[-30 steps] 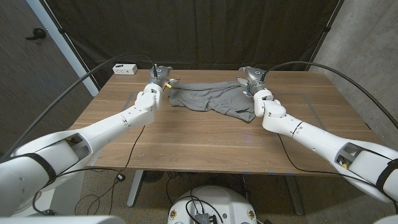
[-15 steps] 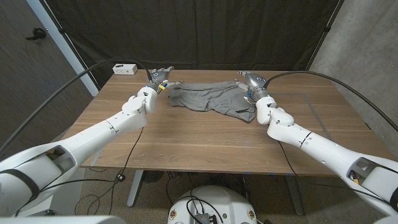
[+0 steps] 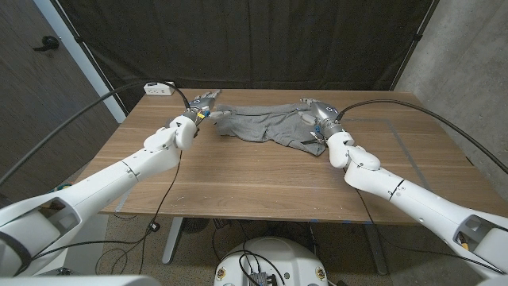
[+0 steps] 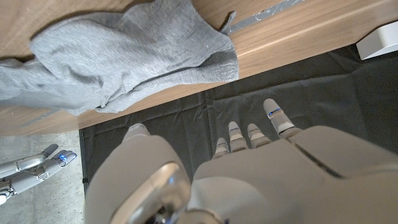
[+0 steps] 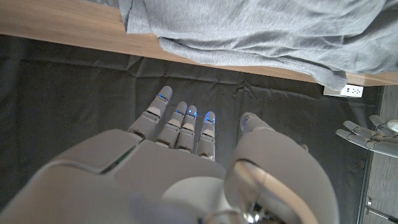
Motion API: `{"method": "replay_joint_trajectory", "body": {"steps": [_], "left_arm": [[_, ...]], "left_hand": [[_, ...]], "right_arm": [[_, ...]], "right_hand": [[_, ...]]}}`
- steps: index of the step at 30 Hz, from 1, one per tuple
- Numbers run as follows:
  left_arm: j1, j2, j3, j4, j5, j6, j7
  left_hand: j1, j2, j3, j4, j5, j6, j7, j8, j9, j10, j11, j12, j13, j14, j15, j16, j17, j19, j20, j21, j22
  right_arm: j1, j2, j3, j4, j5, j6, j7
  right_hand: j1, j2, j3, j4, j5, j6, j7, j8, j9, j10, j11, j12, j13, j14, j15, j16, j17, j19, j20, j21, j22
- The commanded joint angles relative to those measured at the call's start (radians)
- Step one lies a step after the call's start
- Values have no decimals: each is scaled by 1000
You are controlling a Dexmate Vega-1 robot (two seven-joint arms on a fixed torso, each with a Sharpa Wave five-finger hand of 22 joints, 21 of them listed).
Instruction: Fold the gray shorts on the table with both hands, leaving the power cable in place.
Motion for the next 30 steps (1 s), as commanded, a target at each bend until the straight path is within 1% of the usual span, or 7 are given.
{"method": "replay_joint_trajectory", "body": {"steps": [1, 7, 18, 20, 21, 22, 30], "left_arm": [[15, 23, 9, -28, 57, 9, -58], [10, 25, 23, -25, 105, 19, -78], [1, 16, 45, -10, 181, 30, -103], [-5, 14, 51, -4, 191, 27, -116], [-9, 12, 56, 2, 202, 26, -117], [-10, 10, 56, 5, 202, 23, -122], [-26, -3, 72, 23, 239, 11, -146]], "left_hand": [[34, -48, -15, -31, 21, 2, 18, 12, 1, -7, 5, 11, 1, -10, 13, 7, 1, -95, 24, -11, 2], [88, -94, -37, -66, 54, 25, 44, 21, 2, 5, 17, 21, 1, 1, 33, 12, 0, -62, 43, -21, 4], [198, -119, -66, -126, 130, 109, 46, 37, 2, 75, -24, 45, 1, 46, 30, 22, 0, 16, 64, -27, 8], [226, -117, -72, -139, 151, 148, 23, 45, 3, 91, -26, 48, 2, 62, 29, 24, 0, 35, 69, -28, 10], [231, -116, -73, -142, 155, 155, 18, 47, 3, 94, -22, 49, 2, 65, 29, 24, 0, 41, 69, -27, 10], [239, -115, -74, -145, 160, 158, 17, 46, 3, 92, -13, 48, 2, 69, 30, 24, 0, 45, 73, -28, 10], [292, -100, -74, -166, 189, 182, -17, 45, 4, 111, -14, 51, 4, 90, 27, 25, 1, 70, 72, -29, 12]], "right_arm": [[-44, 4, 2, -20, -13, -8, 7], [-54, 8, -3, -18, -12, -6, 12], [-71, 18, -8, -1, -11, 15, -4], [-64, 18, -27, -4, -46, -18, 5], [-62, 14, -31, -6, -46, -17, 18], [-68, 20, -24, -3, -36, -15, 11], [-61, 28, -43, 10, -43, -30, 41]], "right_hand": [[-9, -2, 7, -5, 7, -6, 0, 1, 1, -6, 3, 2, 0, -10, -23, 2, -5, -13, 2, -7, 3], [-10, -2, 8, -8, 8, -5, 3, 3, 1, -8, 4, 3, -1, -13, -22, 3, -13, -19, 4, -12, 3], [-5, -3, 16, -21, 10, 7, 10, 10, 0, 2, 6, 10, -3, -8, -20, 9, -33, -19, 4, -19, 2], [2, -2, 22, -30, 12, 12, 16, 13, -1, 11, 6, 13, -4, -3, -18, 12, -42, -11, 7, -19, 2], [43, -3, 47, -77, 16, 10, 15, 13, -2, 11, 5, 13, -5, -3, -17, 13, -71, -5, 7, -26, 2], [54, -2, 53, -89, 16, 5, 11, 12, -2, 13, 7, 13, -5, -1, -16, 13, -78, -3, 9, -28, 2], [75, 0, 71, -115, 14, 32, -1, 22, -1, 20, 6, 15, -5, 7, -18, 18, -97, 6, 24, -32, 3]]}}
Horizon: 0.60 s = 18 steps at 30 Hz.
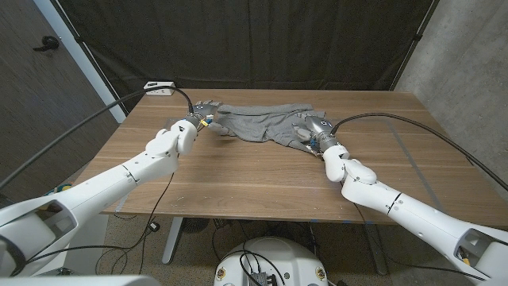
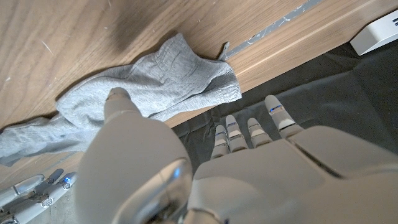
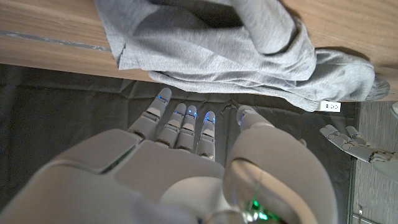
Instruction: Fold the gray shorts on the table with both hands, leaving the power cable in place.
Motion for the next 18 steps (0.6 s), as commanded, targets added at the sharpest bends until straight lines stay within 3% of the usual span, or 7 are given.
{"method": "replay_joint_trajectory", "body": {"steps": [1, 12, 18], "left_arm": [[-22, -17, 24, 27, 66, -14, -40], [-51, -37, 47, 56, 108, -28, -82], [-64, -55, 66, 85, 152, -31, -68]], "left_hand": [[37, 8, 3, -19, 18, 13, -15, 7, 4, 19, -6, 9, 4, 15, -1, 6, 0, 17, 1, -3, 5], [160, 50, 8, -61, 54, 163, -57, 35, 8, 88, -37, 21, 7, 45, -14, 4, 0, 35, -5, -19, 9], [209, 81, 16, -71, 50, 201, -80, 32, 8, 143, -61, 34, 8, 79, -39, 11, 0, 63, -20, -17, 10]], "right_arm": [[-1, 14, -26, 21, -15, -18, 20], [-3, 27, -28, 40, 5, -15, 21], [-10, 24, -26, 46, 20, -4, 16]], "right_hand": [[14, 3, 8, -9, 6, 20, 0, 10, 4, 11, 2, 7, -1, 10, -18, 6, -3, 8, 8, -6, 3], [13, 6, 16, -13, 3, 32, -1, 11, 4, 28, 2, 13, 0, 24, -20, 13, -11, 5, 16, -12, 4], [13, 8, 20, -15, 2, 39, -2, 13, 4, 32, 4, 14, 0, 28, -20, 15, -14, 5, 16, -14, 4]]}}
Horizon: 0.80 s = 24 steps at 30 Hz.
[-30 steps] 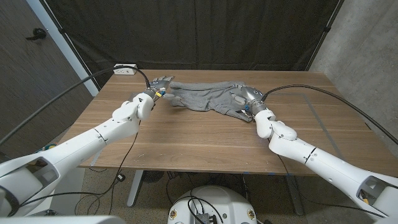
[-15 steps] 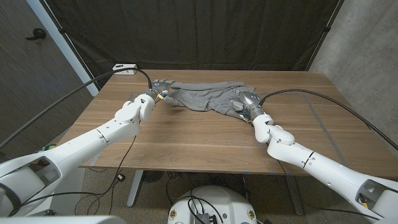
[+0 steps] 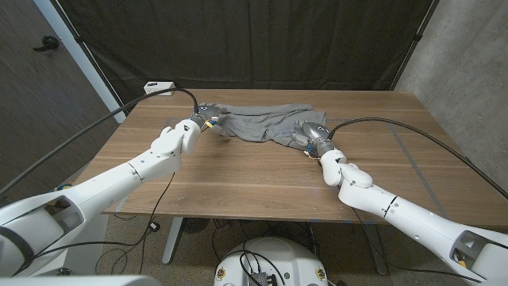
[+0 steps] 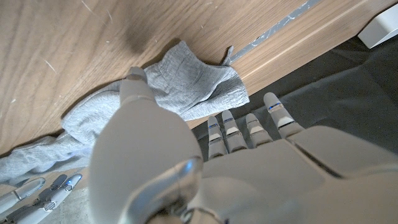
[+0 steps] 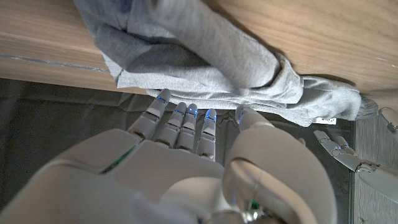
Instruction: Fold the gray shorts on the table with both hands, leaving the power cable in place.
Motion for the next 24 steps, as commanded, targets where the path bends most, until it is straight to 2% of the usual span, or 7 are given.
{"method": "replay_joint_trajectory", "body": {"steps": [1, 13, 17, 19, 20, 24], "left_arm": [[-31, -30, 37, 51, 80, -9, -2], [-71, -91, 79, 153, 108, -38, 17], [-83, -104, 99, 177, 127, -45, 27], [-89, -109, 107, 187, 134, -47, 29], [-91, -111, 109, 190, 134, -49, 29], [-98, -119, 119, 205, 143, -51, 37]], "left_hand": [[32, 14, 4, -11, -2, 24, -8, 3, 5, 32, -11, 9, 5, 25, -11, 7, 0, 19, -5, 2, 5], [87, 67, 18, -15, -23, 93, -45, 3, 5, 105, -44, 21, 6, 82, -45, 14, -1, 64, -35, 10, 8], [115, 93, 29, -19, -38, 125, -56, 3, 5, 161, -60, 32, 6, 108, -60, 17, -1, 79, -49, 12, 9], [139, 110, 39, -25, -48, 145, -60, 2, 5, 186, -60, 33, 5, 121, -78, 17, -1, 88, -59, 14, 9], [159, 122, 47, -31, -56, 161, -60, 1, 5, 200, -65, 32, 4, 127, -95, 15, -2, 97, -75, 16, 10], [214, 157, 71, -43, -94, 219, -67, 3, 6, 275, -72, 36, 1, 152, -131, 10, -6, 113, -92, 21, 11]], "right_arm": [[-10, 8, -2, 17, 24, 5, -4], [-6, 6, -16, 23, 26, -5, 12], [-6, 9, -18, 28, 28, -8, 9], [-7, 8, -16, 31, 35, 2, 7], [-6, 8, -18, 32, 35, 2, 10], [-5, 8, -20, 36, 39, 6, 12]], "right_hand": [[7, 1, 8, -3, 2, 14, 2, 11, 1, 10, 0, 6, -1, 7, -20, 7, 1, 4, 4, -3, 1], [9, 4, 19, -10, -1, 40, 1, 17, 1, 22, 1, 8, 0, 17, -21, 11, -6, 6, 4, -8, 2], [10, 5, 23, -12, -2, 51, 2, 20, 1, 28, -1, 9, 0, 22, -21, 12, -8, 7, 5, -9, 2], [10, 5, 25, -13, -2, 57, 3, 22, 1, 31, 3, 10, 0, 25, -20, 13, -9, 7, 5, -10, 2], [10, 4, 25, -14, -2, 59, 3, 22, 1, 32, 3, 10, 0, 26, -20, 14, -10, 8, 6, -10, 2], [8, 4, 28, -14, -4, 68, 3, 23, 1, 44, 5, 13, 0, 34, -21, 16, -11, 11, 6, -10, 2]]}}
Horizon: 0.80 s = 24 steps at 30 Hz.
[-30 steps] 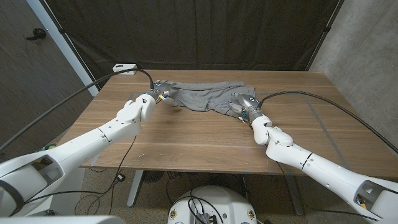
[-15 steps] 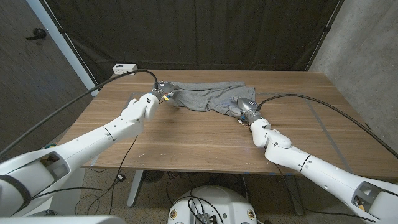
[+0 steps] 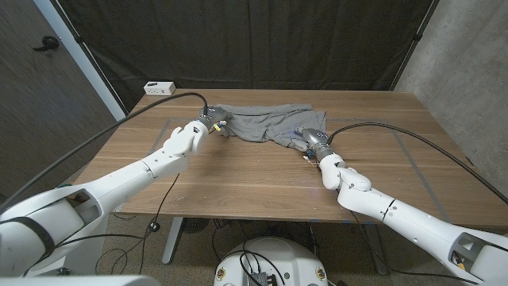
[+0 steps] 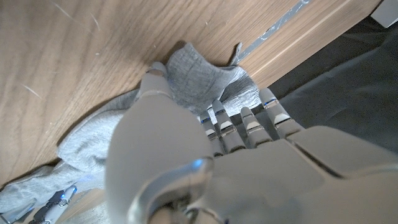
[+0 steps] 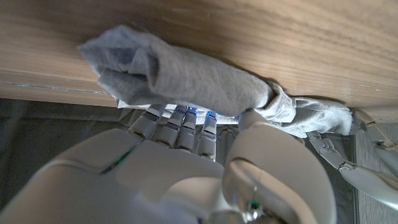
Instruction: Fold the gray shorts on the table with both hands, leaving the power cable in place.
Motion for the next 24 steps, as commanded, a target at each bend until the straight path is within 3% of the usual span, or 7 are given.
{"method": "replay_joint_trajectory", "body": {"steps": [1, 12, 15, 20, 21, 22, 24], "left_arm": [[-33, -36, 43, 66, 43, -20, 26], [-39, -46, 60, 93, 61, -36, 74], [-38, -49, 65, 99, 73, -39, 105], [-37, -59, 74, 111, 107, -24, 163], [-37, -60, 77, 115, 120, -21, 188], [-37, -61, 79, 117, 125, -19, 197], [-39, -60, 87, 122, 148, -13, 216]], "left_hand": [[62, 29, 26, -12, -36, 62, -8, 4, 6, 76, -10, 9, -2, 30, -95, 2, -1, 21, -17, 10, 6], [244, 103, 128, -24, -179, 277, -21, 10, 10, 269, -15, -10, -3, 98, -111, -8, -2, 38, -29, 38, 13], [266, 107, 162, -12, -224, 415, -10, 34, 13, 367, -21, -4, 0, 146, -123, -2, -1, 43, -34, 55, 13], [286, 119, 213, -8, -229, 544, 3, 58, 15, 480, -22, 5, 4, 200, -139, -2, -2, 47, -37, 75, 15], [298, 122, 243, -7, -225, 613, 7, 77, 17, 508, -18, 2, 6, 229, -146, -1, -1, 48, -40, 84, 16], [297, 118, 265, -2, -225, 688, 34, 101, 21, 516, -19, -11, 8, 242, -148, -8, -3, 48, -43, 95, 17], [300, 116, 283, -3, -223, 725, 51, 114, 23, 534, -19, -16, 9, 258, -154, -8, -2, 53, -50, 103, 16]], "right_arm": [[2, 3, -10, 15, 8, 2, 3], [6, 7, -15, 23, 13, 6, 4], [6, 6, -16, 21, 12, 6, 4], [5, 2, -16, 22, 16, 17, 5], [7, 0, -21, 19, 10, 12, 12], [8, -2, -22, 18, 12, 15, 19], [10, -4, -21, 19, 17, 20, 25]], "right_hand": [[7, 5, 10, -2, -4, 16, -1, 9, 1, 20, 6, 9, 0, 17, -22, 10, 1, 7, 3, -7, 2], [-1, 6, 21, -3, -8, 72, 0, 20, 1, 69, 11, 20, 0, 69, -25, 26, -2, 21, 4, -8, 3], [-1, 6, 23, -4, -8, 78, 0, 21, 1, 70, 8, 20, 0, 71, -26, 26, -3, 22, 4, -9, 3], [-1, 7, 26, -5, -8, 84, 1, 20, 1, 74, 9, 19, 0, 73, -29, 25, -4, 22, 5, -10, 3], [-1, 6, 27, -5, -8, 85, 1, 20, 1, 76, 12, 20, 0, 74, -28, 25, -4, 22, 5, -10, 3], [-2, 6, 29, -6, -9, 87, 1, 19, 0, 75, 2, 18, 0, 77, -28, 25, -4, 22, 5, -11, 3], [-2, 6, 31, -7, -9, 93, 1, 20, 0, 79, 6, 19, 0, 79, -28, 25, -5, 23, 5, -12, 3]]}}
